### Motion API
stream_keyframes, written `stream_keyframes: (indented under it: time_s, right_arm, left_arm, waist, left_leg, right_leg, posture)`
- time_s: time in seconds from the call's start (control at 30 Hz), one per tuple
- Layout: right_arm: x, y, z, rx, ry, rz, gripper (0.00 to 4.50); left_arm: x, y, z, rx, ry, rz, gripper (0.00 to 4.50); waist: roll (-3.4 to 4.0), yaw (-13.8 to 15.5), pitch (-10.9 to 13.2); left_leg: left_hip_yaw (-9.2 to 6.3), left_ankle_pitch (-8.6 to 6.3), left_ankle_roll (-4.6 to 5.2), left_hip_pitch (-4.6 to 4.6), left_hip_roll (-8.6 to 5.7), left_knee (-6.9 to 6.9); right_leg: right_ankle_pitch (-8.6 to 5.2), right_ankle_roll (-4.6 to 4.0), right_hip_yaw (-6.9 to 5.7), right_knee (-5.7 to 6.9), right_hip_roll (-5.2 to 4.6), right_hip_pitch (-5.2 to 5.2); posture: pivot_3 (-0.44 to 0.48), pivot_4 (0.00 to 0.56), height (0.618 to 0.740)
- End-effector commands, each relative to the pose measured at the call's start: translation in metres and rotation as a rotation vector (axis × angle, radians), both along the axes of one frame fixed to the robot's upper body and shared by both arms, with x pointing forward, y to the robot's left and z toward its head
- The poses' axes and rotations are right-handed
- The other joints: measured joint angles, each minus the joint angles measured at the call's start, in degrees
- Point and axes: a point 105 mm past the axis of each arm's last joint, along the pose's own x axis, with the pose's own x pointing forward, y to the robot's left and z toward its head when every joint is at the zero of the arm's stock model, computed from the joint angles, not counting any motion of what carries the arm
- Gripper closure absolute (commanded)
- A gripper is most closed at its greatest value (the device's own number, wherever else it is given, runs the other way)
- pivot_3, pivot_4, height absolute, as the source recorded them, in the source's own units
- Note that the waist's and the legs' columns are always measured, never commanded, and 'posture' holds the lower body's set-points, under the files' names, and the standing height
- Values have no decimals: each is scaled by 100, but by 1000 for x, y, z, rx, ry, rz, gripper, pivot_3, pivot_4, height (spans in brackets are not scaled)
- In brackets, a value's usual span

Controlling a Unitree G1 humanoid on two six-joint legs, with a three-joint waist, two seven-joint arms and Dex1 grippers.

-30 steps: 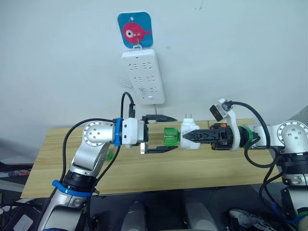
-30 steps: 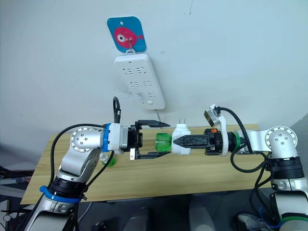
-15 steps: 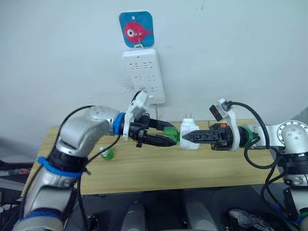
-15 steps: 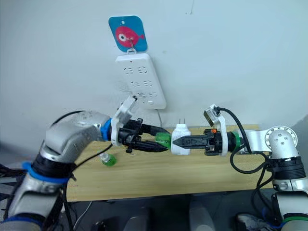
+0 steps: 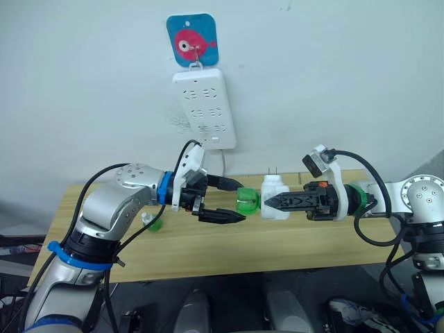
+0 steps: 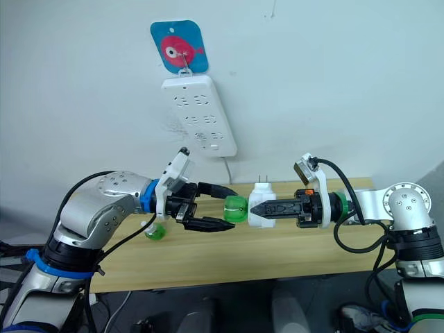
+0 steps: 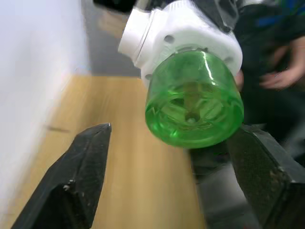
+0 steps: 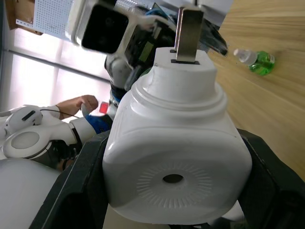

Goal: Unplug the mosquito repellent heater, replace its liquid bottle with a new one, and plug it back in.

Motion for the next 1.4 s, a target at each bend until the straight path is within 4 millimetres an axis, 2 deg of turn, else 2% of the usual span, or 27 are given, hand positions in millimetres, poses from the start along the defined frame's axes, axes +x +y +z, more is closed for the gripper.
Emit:
stream_keyframes:
  time_s: [0.03,0.2,0.43,0.53,0.63,0.67,0.73,0.9,1.0,1.1,1.27,1.33,1.4]
  right_arm:
    - [-4,0,11,45,-24,22,1431]
    - [-4,0,12,42,-25,21,1431]
    - [-3,2,12,44,-27,19,1431]
    - [-3,3,12,44,-28,18,1431]
    - [-3,3,12,44,-28,17,1432]
    - [-3,3,11,43,-28,17,1432]
    - [-4,3,11,42,-28,18,1432]
    - [-8,4,9,22,-34,42,1434]
    - [-10,4,7,12,-37,53,1434]
    - [-10,4,7,15,-39,54,1434]
    - [-10,4,7,21,-36,47,1434]
    - [-10,4,7,23,-34,45,1435]
    - [-8,3,7,24,-31,39,1437]
  left_arm:
    - [-1,-3,18,-69,-235,17,546]
    - [-15,-3,15,-96,-304,-16,546]
    - [-14,-7,11,-105,-312,-39,546]
    - [-15,-11,16,-115,-329,-66,1150]
    - [-17,-10,15,-105,-323,-85,2101]
    - [-17,-10,15,-103,-315,-85,2217]
    - [-20,-8,15,-81,-249,-107,2217]
    - [-15,5,14,47,323,-95,2217]
    - [-14,15,20,99,543,-110,2217]
    - [-6,13,31,49,612,-85,2217]
    - [-6,10,26,61,597,-64,2217]
    - [-9,12,20,96,535,-73,1479]
    - [-13,14,16,113,501,-91,933]
  waist:
    - [-6,13,4]
    - [-6,17,4]
    - [-6,12,4]
    - [-6,11,4]
    - [-6,10,4]
    - [-6,10,4]
    - [-6,10,5]
    - [-7,-16,14]
    - [-4,-30,20]
    - [-4,-29,22]
    - [-1,-29,38]
    - [-1,-29,38]
    - [1,-29,40]
  left_leg:
    - [0,0,0,-2,0,1]
    - [0,0,0,-1,-1,4]
    - [-1,0,0,1,-1,4]
    - [-2,0,1,0,-1,4]
    - [-2,0,1,0,-1,3]
    - [-3,0,1,0,-1,3]
    - [-4,0,1,1,-1,3]
    - [-15,0,1,1,-1,5]
    - [-24,0,1,0,0,5]
    - [-20,0,1,1,0,2]
    - [-20,0,1,0,3,0]
    - [-20,0,1,0,3,0]
    - [-15,0,0,2,3,-1]
  right_leg:
    - [0,0,0,1,-1,0]
    - [2,1,1,6,0,0]
    - [2,1,-1,11,1,0]
    - [2,1,-2,10,1,0]
    - [2,1,-3,10,1,0]
    - [2,1,-3,10,2,0]
    - [2,1,-3,10,2,0]
    - [1,1,-10,17,6,0]
    - [0,3,-18,19,10,1]
    - [-1,3,-16,13,10,0]
    - [-1,1,-16,11,9,-1]
    - [-1,1,-16,11,9,-2]
    - [0,1,-12,12,9,-2]
  posture:
    - [-105,197,725]
    - [-104,197,725]
    - [-103,197,725]
    - [-104,200,725]
    - [-105,201,725]
    - [-105,201,725]
    - [-102,201,725]
    - [-95,201,725]
    - [-95,201,725]
    - [-100,202,725]
    - [-101,201,725]
    - [-99,202,725]
    - [-99,202,725]
